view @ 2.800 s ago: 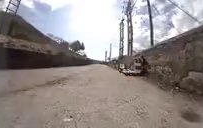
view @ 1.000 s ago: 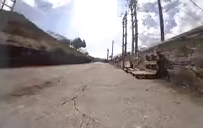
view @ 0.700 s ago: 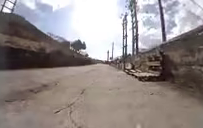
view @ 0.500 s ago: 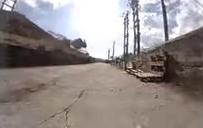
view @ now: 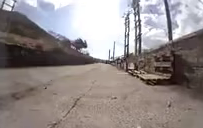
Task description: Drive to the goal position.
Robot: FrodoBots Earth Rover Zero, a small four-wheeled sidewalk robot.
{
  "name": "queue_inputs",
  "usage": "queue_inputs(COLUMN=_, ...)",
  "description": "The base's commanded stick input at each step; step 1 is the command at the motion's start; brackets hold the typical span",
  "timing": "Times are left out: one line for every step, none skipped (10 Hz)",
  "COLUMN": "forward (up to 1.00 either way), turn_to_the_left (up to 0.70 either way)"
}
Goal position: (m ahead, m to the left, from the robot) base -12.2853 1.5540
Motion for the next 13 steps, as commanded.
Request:
queue_inputs(forward=0.7, turn_to_the_left=0.0)
queue_inputs(forward=0.7, turn_to_the_left=0.0)
queue_inputs(forward=0.7, turn_to_the_left=-0.17)
queue_inputs(forward=0.7, turn_to_the_left=-0.1)
queue_inputs(forward=0.7, turn_to_the_left=-0.02)
queue_inputs(forward=0.7, turn_to_the_left=0.0)
queue_inputs(forward=0.7, turn_to_the_left=0.0)
queue_inputs(forward=0.7, turn_to_the_left=0.0)
queue_inputs(forward=0.7, turn_to_the_left=0.0)
queue_inputs(forward=0.7, turn_to_the_left=0.0)
queue_inputs(forward=0.7, turn_to_the_left=0.0)
queue_inputs(forward=0.7, turn_to_the_left=0.0)
queue_inputs(forward=0.7, turn_to_the_left=0.0)
